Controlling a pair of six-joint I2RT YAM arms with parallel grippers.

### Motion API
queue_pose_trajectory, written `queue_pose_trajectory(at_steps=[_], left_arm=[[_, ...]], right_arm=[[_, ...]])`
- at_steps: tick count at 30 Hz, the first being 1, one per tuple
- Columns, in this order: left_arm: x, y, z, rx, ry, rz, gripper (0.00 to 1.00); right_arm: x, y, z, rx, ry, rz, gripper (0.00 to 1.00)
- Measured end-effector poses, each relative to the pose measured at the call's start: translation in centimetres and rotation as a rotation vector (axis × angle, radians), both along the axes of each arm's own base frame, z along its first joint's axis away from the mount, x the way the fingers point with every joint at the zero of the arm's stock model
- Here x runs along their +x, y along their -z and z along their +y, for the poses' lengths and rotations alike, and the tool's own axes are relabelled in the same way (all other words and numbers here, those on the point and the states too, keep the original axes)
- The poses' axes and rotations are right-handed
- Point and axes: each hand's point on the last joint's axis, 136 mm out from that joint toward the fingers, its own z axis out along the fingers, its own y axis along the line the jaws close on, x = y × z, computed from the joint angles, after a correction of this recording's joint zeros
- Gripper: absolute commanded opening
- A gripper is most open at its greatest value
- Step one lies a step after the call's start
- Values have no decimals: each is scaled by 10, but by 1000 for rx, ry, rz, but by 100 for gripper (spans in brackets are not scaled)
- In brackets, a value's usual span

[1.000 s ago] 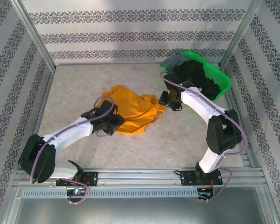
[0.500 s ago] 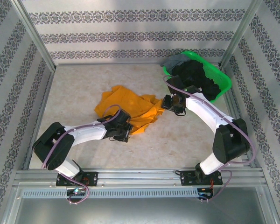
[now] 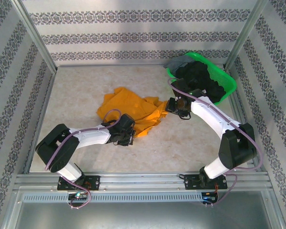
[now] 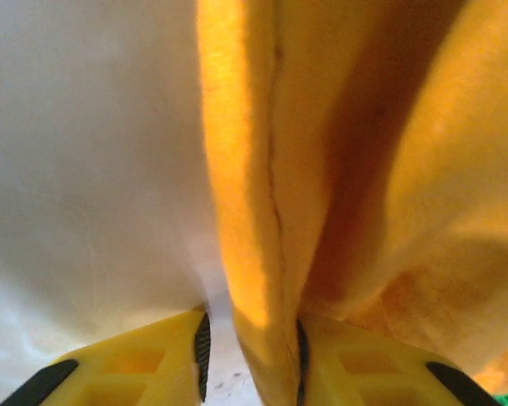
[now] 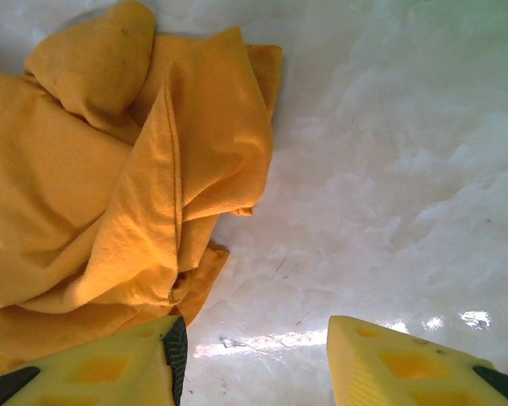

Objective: Fold and stack the t-shirts

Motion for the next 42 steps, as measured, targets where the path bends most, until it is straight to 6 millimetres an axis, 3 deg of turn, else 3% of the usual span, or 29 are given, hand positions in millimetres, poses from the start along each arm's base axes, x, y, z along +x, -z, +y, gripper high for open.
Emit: queue_pose_trajectory(at_steps=[4, 7, 11, 14, 17, 21, 25, 28, 32, 39, 42], left_arm=[[3, -1, 2, 8, -10, -19, 14], [3, -11, 7, 20, -15, -43, 13], [-5, -36, 26, 33, -28, -99, 0], [-15, -47, 43, 54, -27, -133, 0], [-28, -47, 70, 100, -39, -133, 0], [-39, -53, 128, 213, -88, -146, 0], [-36, -70, 186, 321, -156, -201, 0], [-33, -83, 218, 410, -171, -266, 0], [-31, -88, 232, 483, -126, -302, 0], [-31, -81, 233, 522, -55, -281, 0], [-31, -81, 233, 527, -44, -283, 0]], right_arm=[[-1, -2, 0, 2, 0, -4, 48], [-1, -2, -3, 3, 6, -6, 48], [-1, -1, -5, 5, 11, -3, 48], [-3, 1, -4, 9, 9, 4, 48], [-1, 0, -2, 19, 5, 0, 48], [0, -1, 1, 34, 1, -5, 48], [-1, 4, 5, 56, -4, -1, 48], [-4, 12, 9, 78, -5, 27, 49], [-3, 36, 33, 101, -50, 75, 50], [-25, 94, 117, 93, -272, 213, 53], [-37, 106, 135, 86, -329, 238, 50]])
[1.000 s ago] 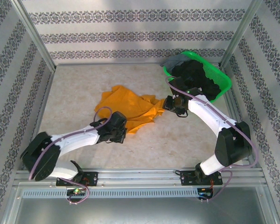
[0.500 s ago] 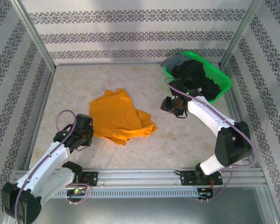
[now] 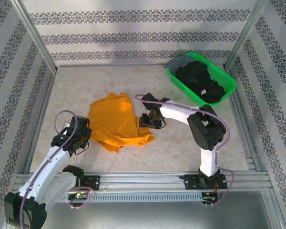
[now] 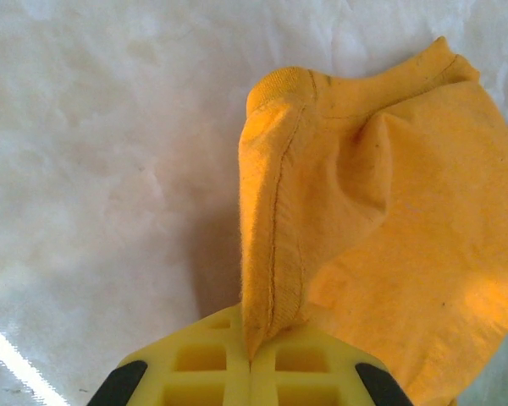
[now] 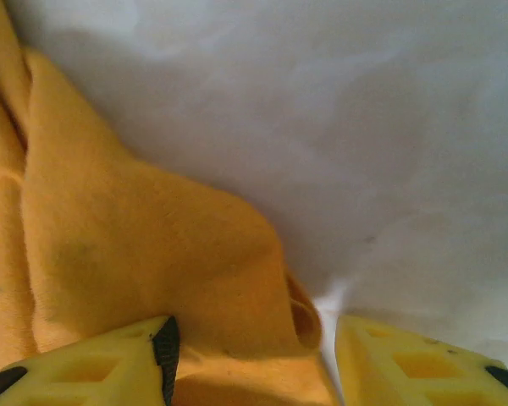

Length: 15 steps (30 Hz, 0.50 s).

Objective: Fold and stack the t-shirts

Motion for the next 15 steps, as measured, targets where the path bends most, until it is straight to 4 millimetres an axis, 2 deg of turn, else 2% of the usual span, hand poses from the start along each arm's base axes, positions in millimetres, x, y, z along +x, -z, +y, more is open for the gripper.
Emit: queue_pose_trajectory(at_steps=[2, 5, 6, 9, 11, 15], left_arm=[[0, 0, 0, 4, 7, 1, 0], [0, 0, 1, 8, 7, 1, 0], [0, 0, 2, 11, 7, 2, 0], [1, -1, 5, 17, 9, 4, 0], [4, -4, 8, 24, 7, 2, 0], [17, -17, 18, 25, -10, -29, 0]], right_arm=[[-2, 3, 1, -7, -6, 7, 42], [6, 1, 3, 1, 0, -3, 6], [9, 0, 4, 0, 0, -9, 0], [22, -8, -1, -16, 20, -50, 0], [33, -18, -10, -33, 46, -93, 0], [64, -63, -51, -67, 138, -216, 0]])
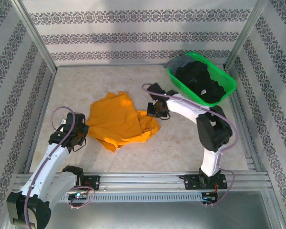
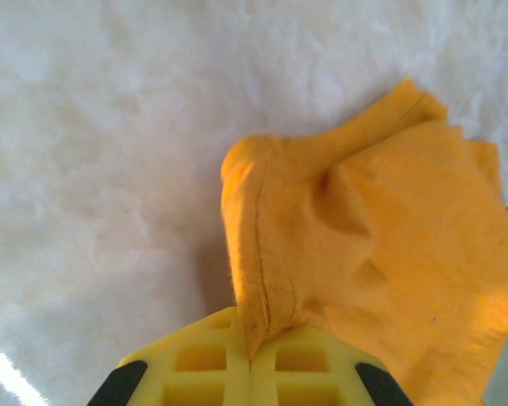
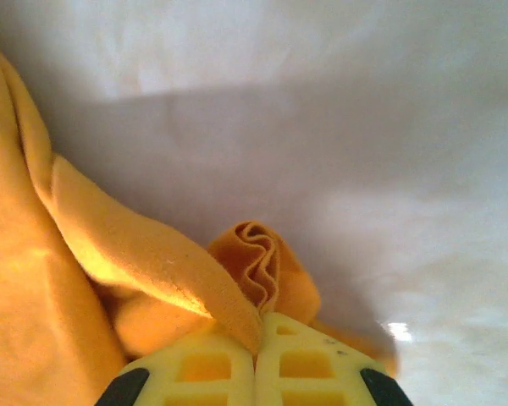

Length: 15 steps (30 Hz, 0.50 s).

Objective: Fold and stack the t-shirts

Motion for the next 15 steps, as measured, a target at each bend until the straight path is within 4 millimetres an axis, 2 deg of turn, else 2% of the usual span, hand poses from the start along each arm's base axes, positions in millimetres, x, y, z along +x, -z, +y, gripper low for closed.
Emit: queue_pose_trajectory(at_steps=[4, 7, 10, 15], left_arm=[[12, -15, 10, 8, -12, -42, 0], [18, -23, 15, 18, -10, -62, 0], [21, -25, 19, 24, -9, -72, 0], [22, -24, 24, 30, -7, -68, 0]], right_arm=[[32, -66, -40, -8, 91, -146, 0], [37, -101, -59, -19, 124, -208, 0], [28, -112, -66, -32, 128, -204, 0], [10, -101, -74, -67, 128, -119, 0]])
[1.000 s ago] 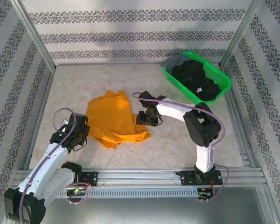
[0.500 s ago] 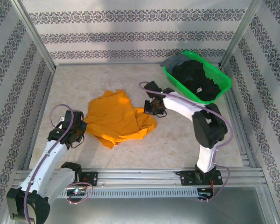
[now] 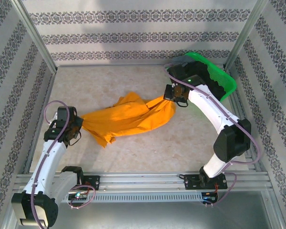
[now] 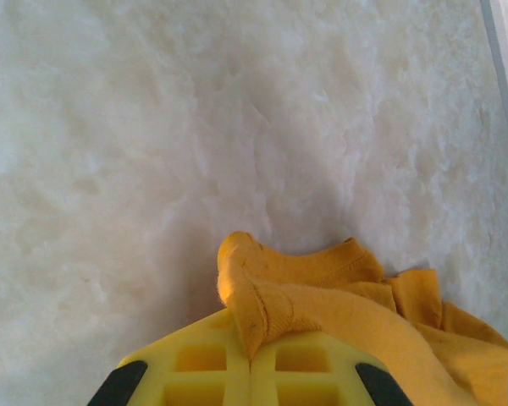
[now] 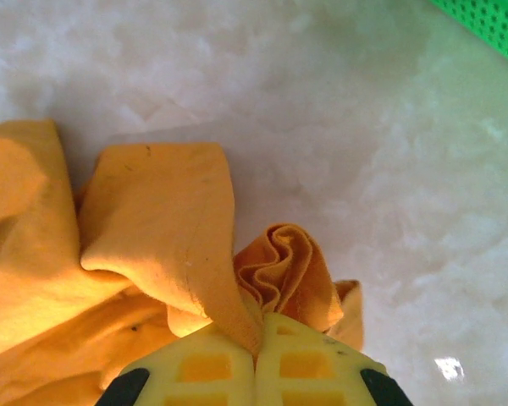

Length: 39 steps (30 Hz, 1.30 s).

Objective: Fold and stack the t-shirts

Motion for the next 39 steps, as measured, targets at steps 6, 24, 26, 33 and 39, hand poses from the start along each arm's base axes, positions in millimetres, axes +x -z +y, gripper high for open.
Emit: queue_pose_trajectory(at_steps=[6, 24, 26, 33, 39], left_arm=[[7, 8, -1, -4, 25, 23, 0], [11, 22, -15, -50, 106, 48, 0], [10, 25, -15, -51, 108, 55, 0], [8, 27, -17, -47, 130, 62, 0], [8, 23, -17, -45, 131, 47, 0]], right_arm=[[5, 32, -6, 21, 41, 104, 20], [-58, 111, -71, 6, 160, 242, 63], [-63, 122, -70, -7, 140, 262, 63], [-68, 162, -51, -101, 8, 379, 57], [-60, 174, -44, -175, -31, 415, 51]])
